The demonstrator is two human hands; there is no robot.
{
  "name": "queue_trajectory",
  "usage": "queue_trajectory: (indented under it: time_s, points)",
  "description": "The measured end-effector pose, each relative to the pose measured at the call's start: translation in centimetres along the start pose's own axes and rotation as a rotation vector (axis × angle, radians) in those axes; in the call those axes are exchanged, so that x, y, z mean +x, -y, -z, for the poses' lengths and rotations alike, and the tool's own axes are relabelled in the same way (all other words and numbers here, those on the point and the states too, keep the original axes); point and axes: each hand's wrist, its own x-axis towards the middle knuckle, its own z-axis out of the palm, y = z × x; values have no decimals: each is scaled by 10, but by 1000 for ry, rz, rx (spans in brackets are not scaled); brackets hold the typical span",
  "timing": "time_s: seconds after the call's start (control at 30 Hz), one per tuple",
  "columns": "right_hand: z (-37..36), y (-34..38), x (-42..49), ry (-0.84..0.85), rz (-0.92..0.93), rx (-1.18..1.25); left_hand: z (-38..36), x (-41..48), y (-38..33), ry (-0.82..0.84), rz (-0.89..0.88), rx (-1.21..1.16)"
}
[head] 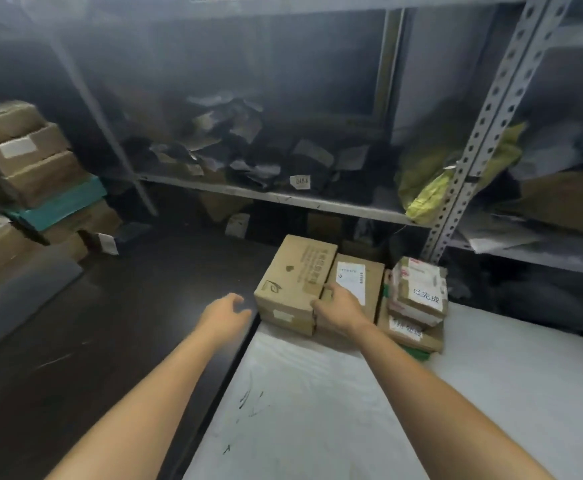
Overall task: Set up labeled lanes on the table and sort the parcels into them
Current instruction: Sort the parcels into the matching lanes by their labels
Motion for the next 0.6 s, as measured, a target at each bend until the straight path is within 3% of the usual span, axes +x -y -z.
queue_trajectory:
  time_s: [0.33, 0.6]
  points:
    - [-30, 1, 99, -164, -181, 194, -20, 147, -38, 110, -116, -49]
    - [-56, 6, 127, -282, -339, 334, -50, 189, -27, 245, -90, -130]
